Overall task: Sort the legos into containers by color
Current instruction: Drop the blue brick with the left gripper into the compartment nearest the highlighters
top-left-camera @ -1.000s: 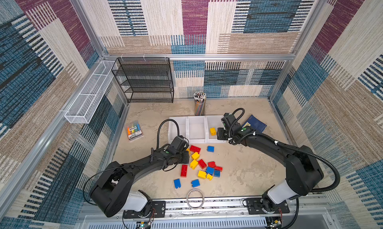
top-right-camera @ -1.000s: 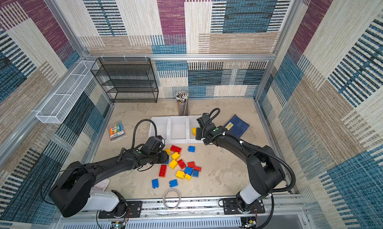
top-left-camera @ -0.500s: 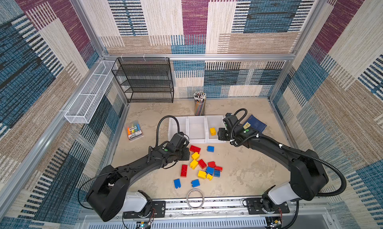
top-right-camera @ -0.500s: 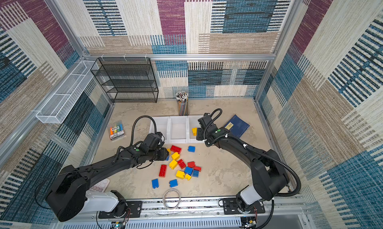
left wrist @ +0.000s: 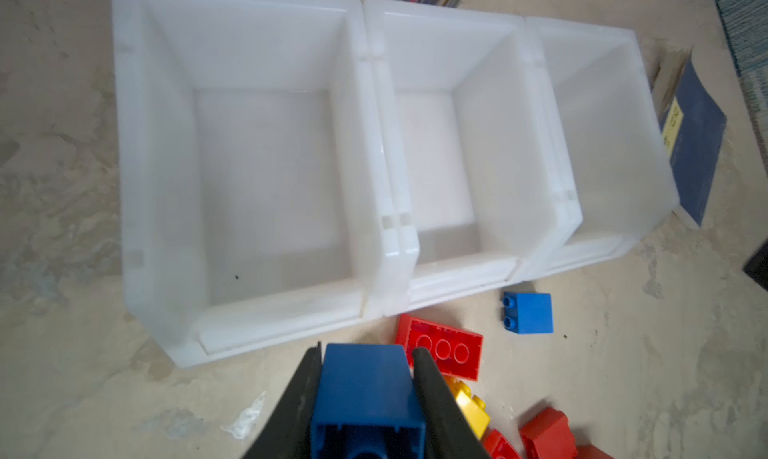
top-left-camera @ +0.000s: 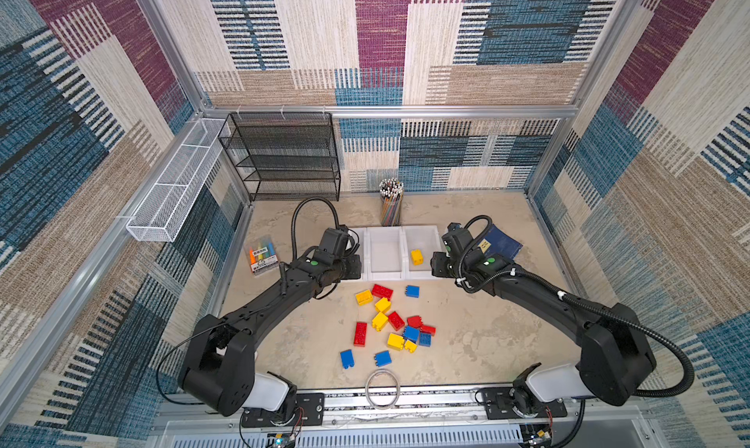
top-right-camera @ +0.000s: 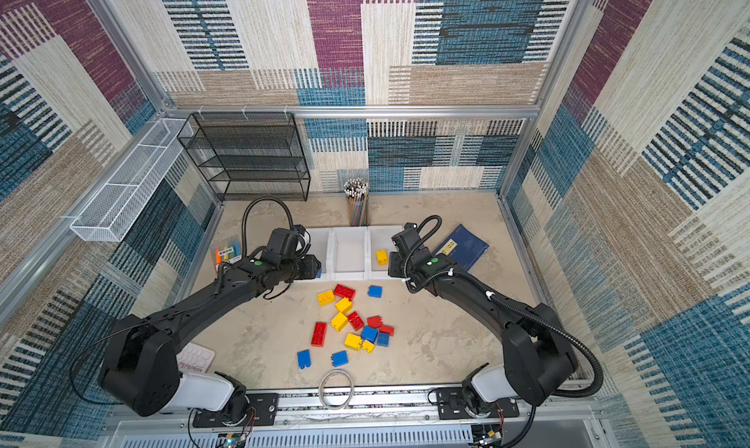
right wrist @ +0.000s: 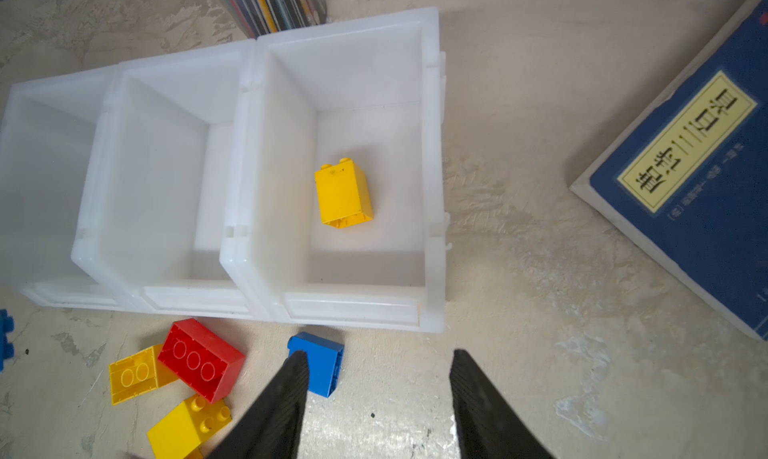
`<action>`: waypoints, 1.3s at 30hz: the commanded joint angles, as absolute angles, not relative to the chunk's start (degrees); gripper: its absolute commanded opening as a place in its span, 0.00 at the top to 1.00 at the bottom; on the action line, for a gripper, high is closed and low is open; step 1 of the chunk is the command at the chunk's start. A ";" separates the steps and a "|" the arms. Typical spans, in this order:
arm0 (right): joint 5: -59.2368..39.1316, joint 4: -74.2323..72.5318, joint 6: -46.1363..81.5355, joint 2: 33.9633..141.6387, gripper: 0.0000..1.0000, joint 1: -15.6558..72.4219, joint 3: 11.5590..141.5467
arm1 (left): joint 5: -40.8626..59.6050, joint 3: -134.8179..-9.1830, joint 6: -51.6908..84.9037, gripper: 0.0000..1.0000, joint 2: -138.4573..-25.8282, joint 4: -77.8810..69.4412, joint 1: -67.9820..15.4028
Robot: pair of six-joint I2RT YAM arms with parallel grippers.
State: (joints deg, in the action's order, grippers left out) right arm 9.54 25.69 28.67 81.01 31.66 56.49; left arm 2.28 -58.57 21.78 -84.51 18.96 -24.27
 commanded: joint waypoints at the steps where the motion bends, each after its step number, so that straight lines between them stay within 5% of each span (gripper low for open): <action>1: 10.46 26.49 30.12 79.82 0.43 31.71 55.92 | 3.83 -61.91 17.31 0.80 -87.94 20.12 -22.16; 13: 10.28 27.85 32.08 76.22 0.43 32.16 53.13 | 6.04 -69.25 16.23 0.79 -101.72 19.96 -19.84; 18: 10.46 28.38 32.43 75.24 0.43 32.34 52.49 | 6.42 -70.05 16.74 0.71 -104.14 19.94 -19.78; 25: 10.36 28.72 32.96 75.13 0.43 32.69 51.87 | 6.34 -69.07 16.87 0.55 -102.61 19.64 -19.84; 39: 10.94 30.40 33.66 74.31 0.42 33.51 51.03 | 7.16 -63.98 18.36 0.47 -94.04 18.61 -19.85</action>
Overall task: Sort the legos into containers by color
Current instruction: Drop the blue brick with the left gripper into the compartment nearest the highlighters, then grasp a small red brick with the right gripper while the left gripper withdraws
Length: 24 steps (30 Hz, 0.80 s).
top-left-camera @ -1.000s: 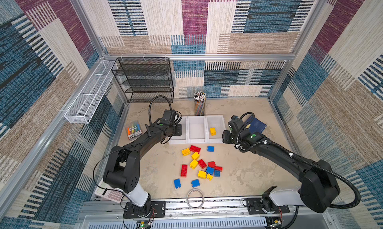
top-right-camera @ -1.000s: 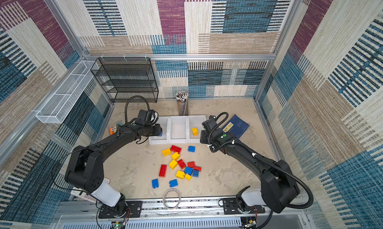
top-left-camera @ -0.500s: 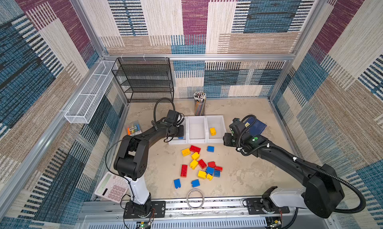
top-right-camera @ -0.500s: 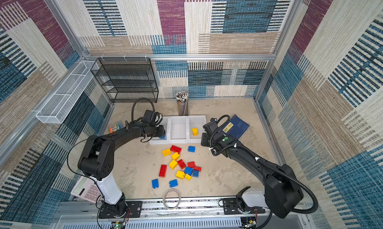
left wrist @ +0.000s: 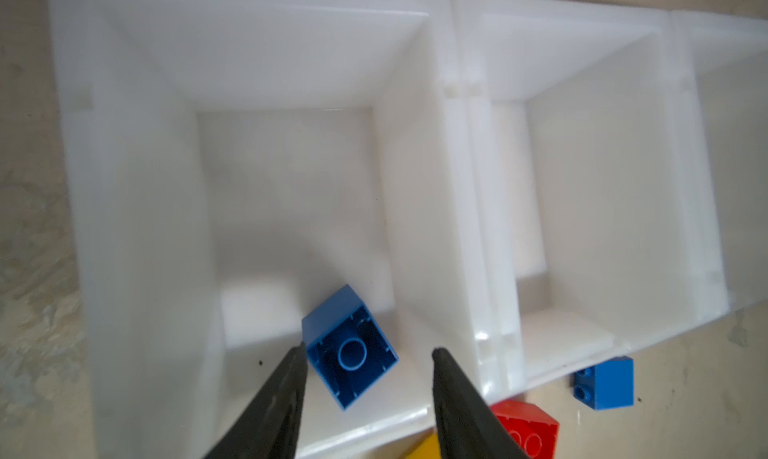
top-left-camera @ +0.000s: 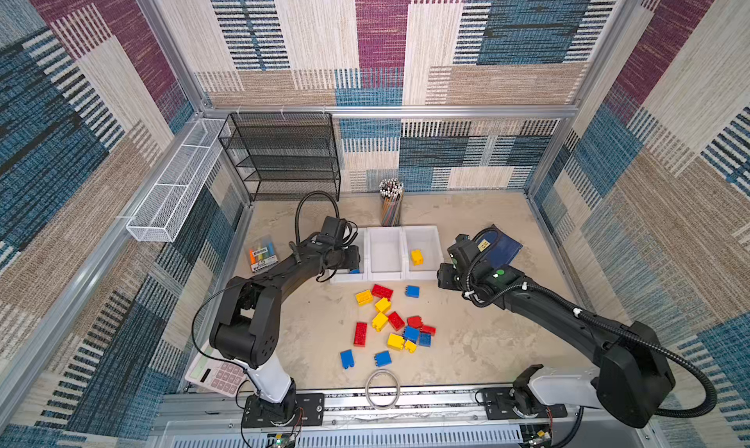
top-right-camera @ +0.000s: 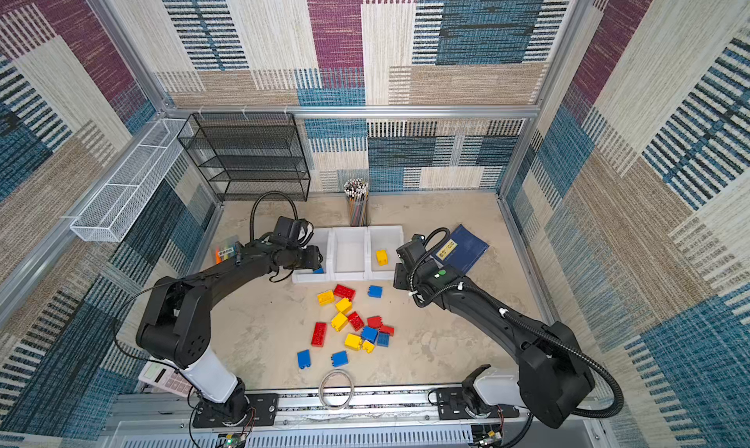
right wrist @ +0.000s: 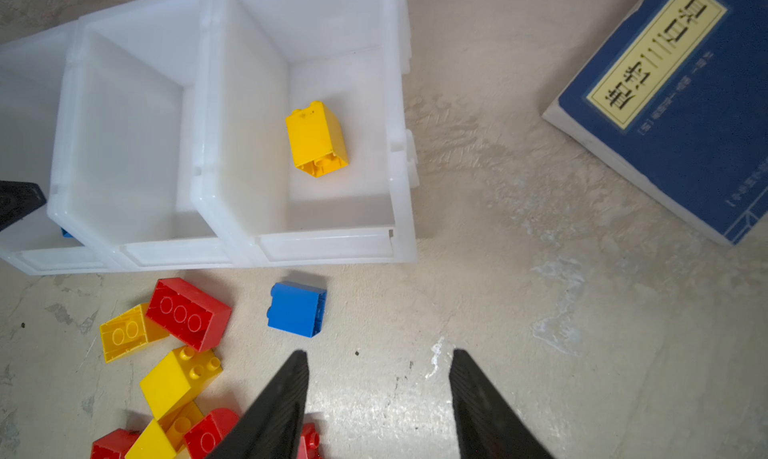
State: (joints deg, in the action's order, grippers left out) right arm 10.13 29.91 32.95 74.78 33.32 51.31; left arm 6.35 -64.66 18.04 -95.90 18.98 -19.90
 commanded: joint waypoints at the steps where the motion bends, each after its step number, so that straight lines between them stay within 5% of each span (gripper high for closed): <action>1: 11.03 30.65 33.82 74.18 0.42 33.66 50.78 | 7.27 -63.34 18.58 0.47 -92.86 18.68 -19.81; 24: 7.39 34.30 44.90 75.94 0.38 47.76 44.40 | 7.87 -39.09 26.60 0.44 -66.86 18.71 -19.91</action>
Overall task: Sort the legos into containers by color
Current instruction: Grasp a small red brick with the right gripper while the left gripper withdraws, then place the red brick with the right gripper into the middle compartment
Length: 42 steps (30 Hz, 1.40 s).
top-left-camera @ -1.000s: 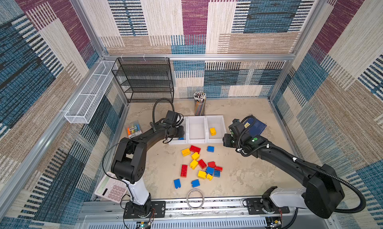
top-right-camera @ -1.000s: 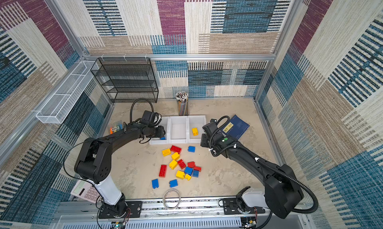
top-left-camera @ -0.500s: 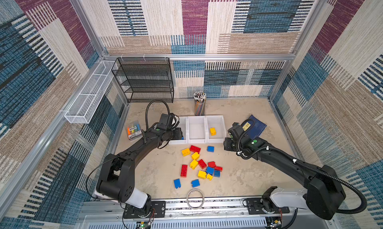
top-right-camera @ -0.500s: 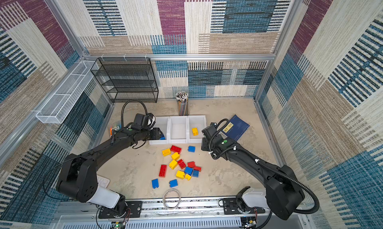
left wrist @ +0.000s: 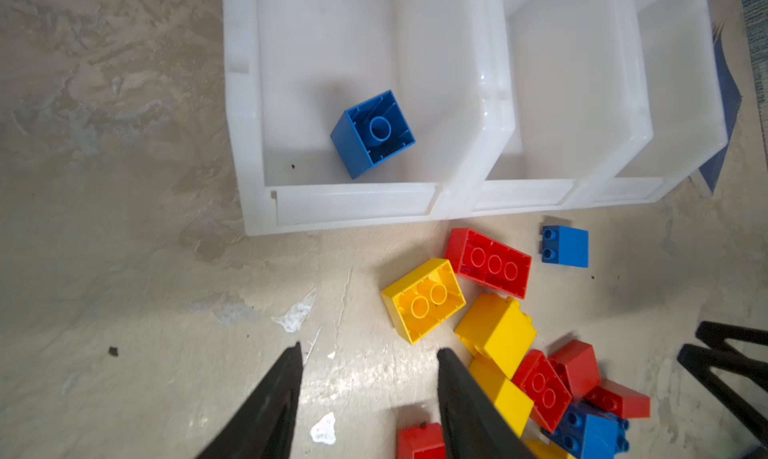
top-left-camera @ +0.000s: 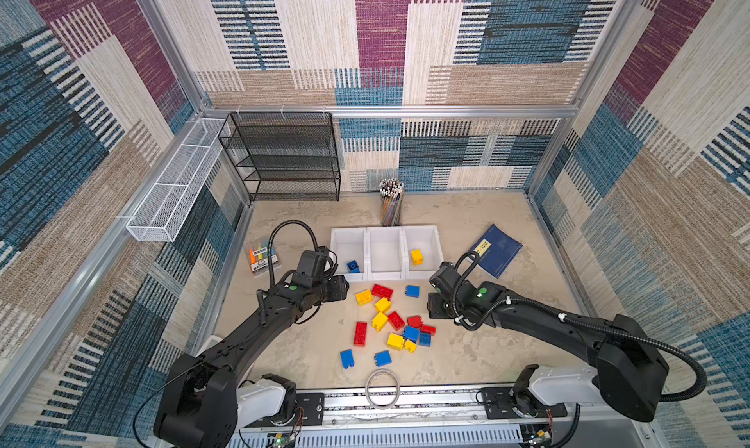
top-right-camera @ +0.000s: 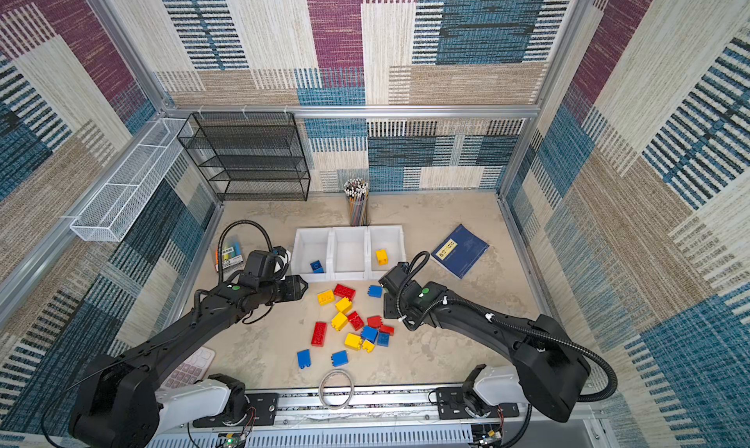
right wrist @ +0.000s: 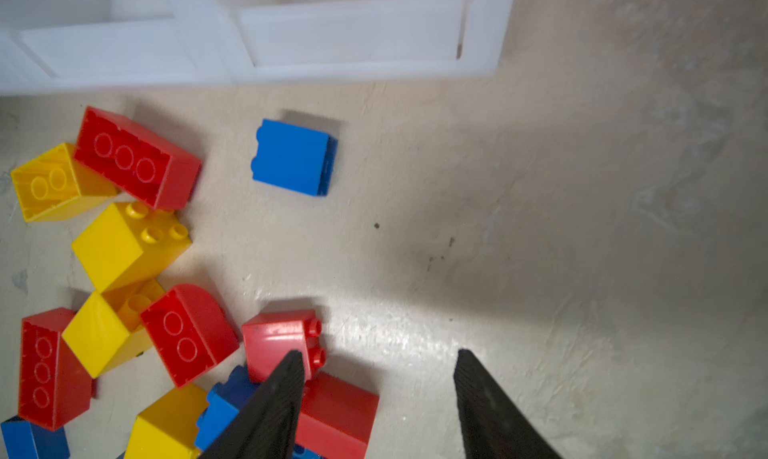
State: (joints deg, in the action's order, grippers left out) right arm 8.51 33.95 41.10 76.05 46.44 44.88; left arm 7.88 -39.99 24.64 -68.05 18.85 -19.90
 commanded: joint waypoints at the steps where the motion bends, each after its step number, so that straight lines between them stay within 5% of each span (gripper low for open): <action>1: 7.34 34.45 45.58 76.26 0.38 48.52 44.22 | 7.91 -38.66 26.77 0.44 -66.32 18.76 -19.95; 18: 5.25 32.41 48.16 81.16 0.37 51.68 43.29 | 8.50 -36.52 27.95 0.44 -64.42 19.29 -20.03; 30: 5.60 32.51 49.13 79.92 0.56 51.77 42.08 | 8.39 -36.39 28.21 0.44 -64.63 19.33 -20.07; 42: 10.63 32.87 38.59 81.61 0.58 48.14 54.20 | 8.87 -36.09 28.25 0.44 -63.84 20.64 -20.13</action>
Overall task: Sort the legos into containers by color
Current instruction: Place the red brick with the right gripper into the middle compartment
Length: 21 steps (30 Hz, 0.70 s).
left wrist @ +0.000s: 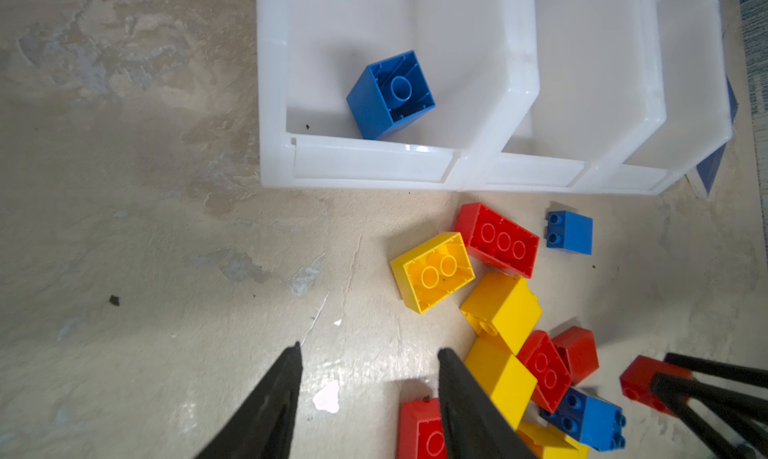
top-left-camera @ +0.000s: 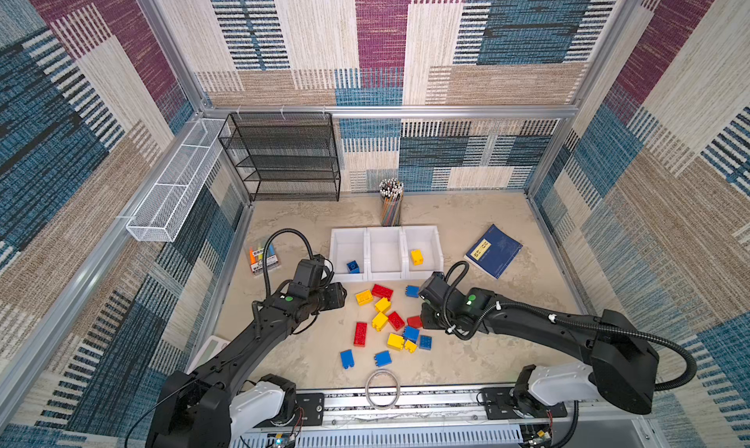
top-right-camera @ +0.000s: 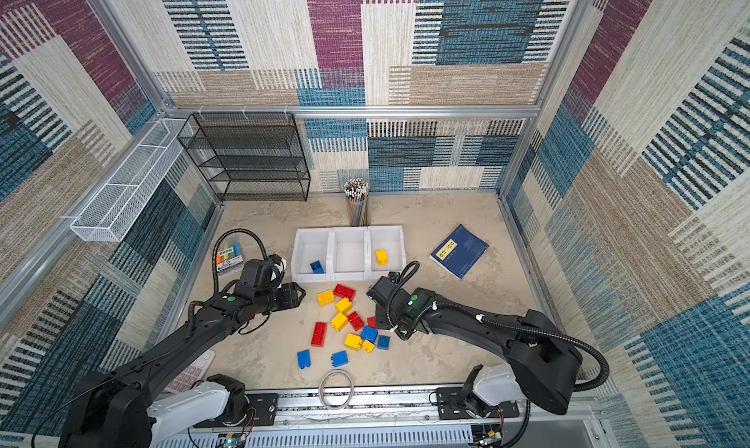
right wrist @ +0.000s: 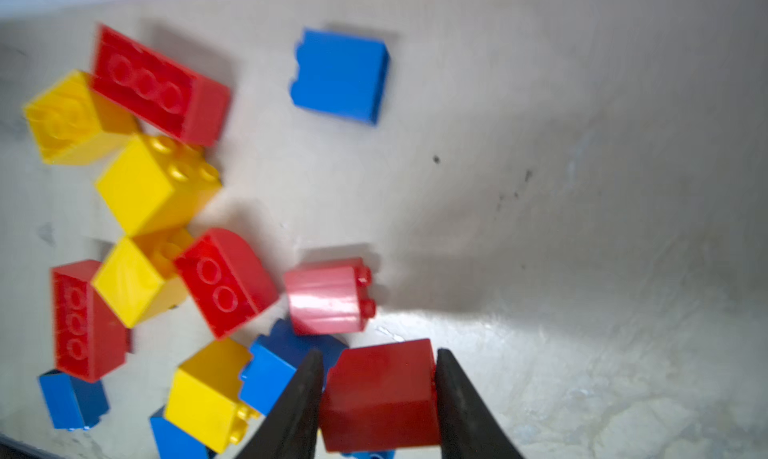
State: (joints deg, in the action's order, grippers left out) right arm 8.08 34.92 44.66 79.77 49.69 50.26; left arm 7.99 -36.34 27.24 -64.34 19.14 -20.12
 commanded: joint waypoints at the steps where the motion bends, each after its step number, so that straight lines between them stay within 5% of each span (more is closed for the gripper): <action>1: 10.55 32.13 36.47 83.43 0.58 47.05 57.21 | 9.10 -35.89 28.30 0.44 -63.49 20.89 -20.13; 11: 8.31 29.34 20.75 107.12 0.58 42.57 85.46 | 8.75 -32.43 31.28 0.44 -54.98 24.32 -21.09; 21: 5.71 29.49 19.86 116.12 0.45 42.14 91.45 | 10.62 -27.16 34.23 0.44 -49.15 25.19 -21.61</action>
